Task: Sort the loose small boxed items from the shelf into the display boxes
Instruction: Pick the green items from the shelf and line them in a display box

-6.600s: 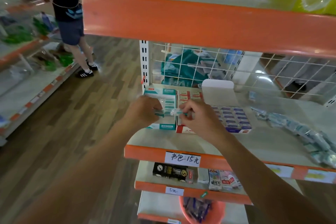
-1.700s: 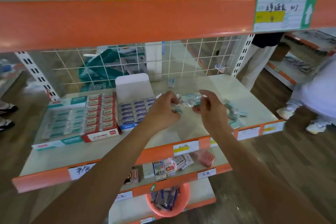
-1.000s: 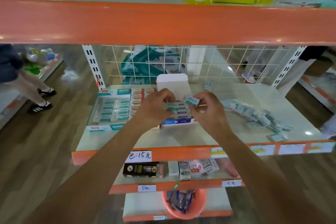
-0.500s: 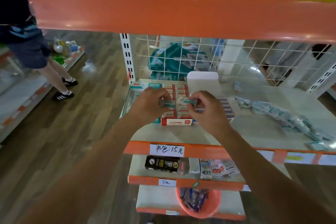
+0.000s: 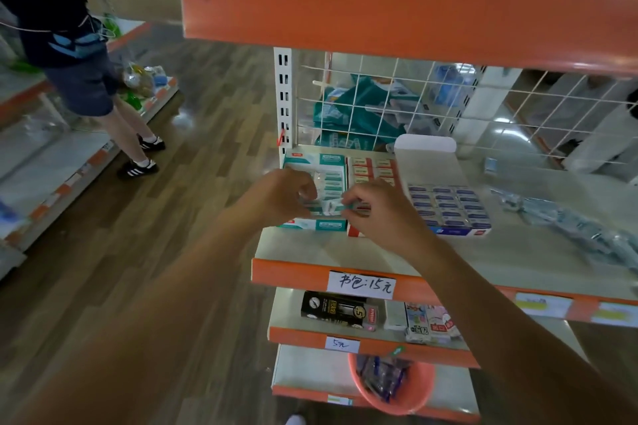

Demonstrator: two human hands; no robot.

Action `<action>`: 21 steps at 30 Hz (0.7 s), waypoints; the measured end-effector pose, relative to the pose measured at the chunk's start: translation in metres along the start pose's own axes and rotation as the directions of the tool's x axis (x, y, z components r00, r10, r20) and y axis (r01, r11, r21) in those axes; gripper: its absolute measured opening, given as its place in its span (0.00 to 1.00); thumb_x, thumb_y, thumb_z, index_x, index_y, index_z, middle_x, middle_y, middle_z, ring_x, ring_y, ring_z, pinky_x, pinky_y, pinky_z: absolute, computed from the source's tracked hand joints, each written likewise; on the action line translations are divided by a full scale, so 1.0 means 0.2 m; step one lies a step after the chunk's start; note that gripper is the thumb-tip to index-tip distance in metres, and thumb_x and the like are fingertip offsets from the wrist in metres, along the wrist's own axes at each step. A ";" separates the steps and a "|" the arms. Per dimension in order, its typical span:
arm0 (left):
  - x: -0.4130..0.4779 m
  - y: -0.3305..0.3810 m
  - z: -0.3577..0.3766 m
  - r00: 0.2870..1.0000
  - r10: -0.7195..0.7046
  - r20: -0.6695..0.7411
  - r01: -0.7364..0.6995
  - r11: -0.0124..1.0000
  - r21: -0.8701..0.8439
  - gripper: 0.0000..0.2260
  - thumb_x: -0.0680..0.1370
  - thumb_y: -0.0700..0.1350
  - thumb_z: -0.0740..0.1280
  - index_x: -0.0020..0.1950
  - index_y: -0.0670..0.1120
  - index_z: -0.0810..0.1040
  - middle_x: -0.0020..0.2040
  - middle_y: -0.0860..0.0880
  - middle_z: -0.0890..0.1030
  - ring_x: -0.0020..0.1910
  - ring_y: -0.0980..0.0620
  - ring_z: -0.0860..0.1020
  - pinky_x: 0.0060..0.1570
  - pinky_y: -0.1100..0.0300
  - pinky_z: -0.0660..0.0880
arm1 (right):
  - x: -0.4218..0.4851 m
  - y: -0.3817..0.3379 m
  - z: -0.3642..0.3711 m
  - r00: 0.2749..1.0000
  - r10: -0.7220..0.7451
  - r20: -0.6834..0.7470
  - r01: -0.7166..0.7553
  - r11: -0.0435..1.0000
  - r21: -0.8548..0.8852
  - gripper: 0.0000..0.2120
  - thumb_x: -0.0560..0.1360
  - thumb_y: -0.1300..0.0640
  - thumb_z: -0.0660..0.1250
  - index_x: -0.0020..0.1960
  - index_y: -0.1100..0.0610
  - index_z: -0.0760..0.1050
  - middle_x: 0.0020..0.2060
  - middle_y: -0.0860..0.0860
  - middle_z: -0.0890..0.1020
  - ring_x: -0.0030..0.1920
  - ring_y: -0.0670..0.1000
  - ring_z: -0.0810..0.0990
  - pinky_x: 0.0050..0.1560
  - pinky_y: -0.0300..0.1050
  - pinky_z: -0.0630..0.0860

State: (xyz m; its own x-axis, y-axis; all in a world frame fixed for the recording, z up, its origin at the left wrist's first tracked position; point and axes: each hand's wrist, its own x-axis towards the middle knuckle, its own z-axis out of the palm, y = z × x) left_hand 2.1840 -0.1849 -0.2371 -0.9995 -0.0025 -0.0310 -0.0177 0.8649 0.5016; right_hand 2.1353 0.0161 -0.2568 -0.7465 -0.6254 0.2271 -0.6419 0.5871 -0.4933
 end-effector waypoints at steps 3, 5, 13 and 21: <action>0.01 -0.03 0.00 0.999 0.021 0.029 -0.021 1.000 0.001 0.10 0.71 0.42 0.75 0.50 0.42 0.81 0.45 0.52 0.78 0.43 0.53 0.76 0.34 0.76 0.68 | 0.02 -0.02 0.01 0.998 0.025 0.056 -0.024 0.999 -0.032 0.06 0.74 0.55 0.71 0.51 0.55 0.79 0.50 0.51 0.79 0.50 0.50 0.78 0.50 0.47 0.78; 0.03 -0.05 0.00 0.998 0.023 0.054 -0.024 1.000 0.004 0.09 0.71 0.42 0.75 0.49 0.42 0.82 0.46 0.50 0.81 0.42 0.54 0.77 0.33 0.78 0.69 | 0.03 -0.03 0.02 0.997 0.024 0.069 -0.020 0.998 -0.057 0.07 0.74 0.55 0.71 0.51 0.55 0.80 0.48 0.51 0.78 0.47 0.49 0.77 0.47 0.44 0.76; 0.07 -0.10 0.00 0.988 -0.003 0.154 -0.016 0.993 0.121 0.04 0.74 0.44 0.72 0.48 0.49 0.84 0.47 0.54 0.81 0.45 0.53 0.79 0.36 0.72 0.70 | 0.07 -0.02 0.05 0.988 0.062 0.143 -0.044 0.991 -0.129 0.06 0.75 0.54 0.70 0.51 0.52 0.81 0.49 0.51 0.77 0.49 0.50 0.77 0.42 0.40 0.69; 0.09 -0.12 0.04 0.983 0.012 0.184 -0.050 0.977 0.205 0.08 0.78 0.41 0.66 0.52 0.48 0.83 0.53 0.50 0.81 0.50 0.49 0.78 0.50 0.58 0.79 | 0.12 -0.07 0.05 0.978 0.007 0.208 0.024 0.989 -0.146 0.08 0.75 0.57 0.70 0.52 0.56 0.83 0.50 0.53 0.83 0.48 0.51 0.80 0.48 0.44 0.77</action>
State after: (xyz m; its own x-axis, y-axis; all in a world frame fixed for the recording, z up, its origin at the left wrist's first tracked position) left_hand 2.1676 -0.2007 -0.2564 -0.9779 0.1000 -0.1837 0.0380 0.9485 0.3145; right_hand 2.1280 -0.0123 -0.2533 -0.6984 -0.7144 0.0439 -0.6782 0.6409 -0.3595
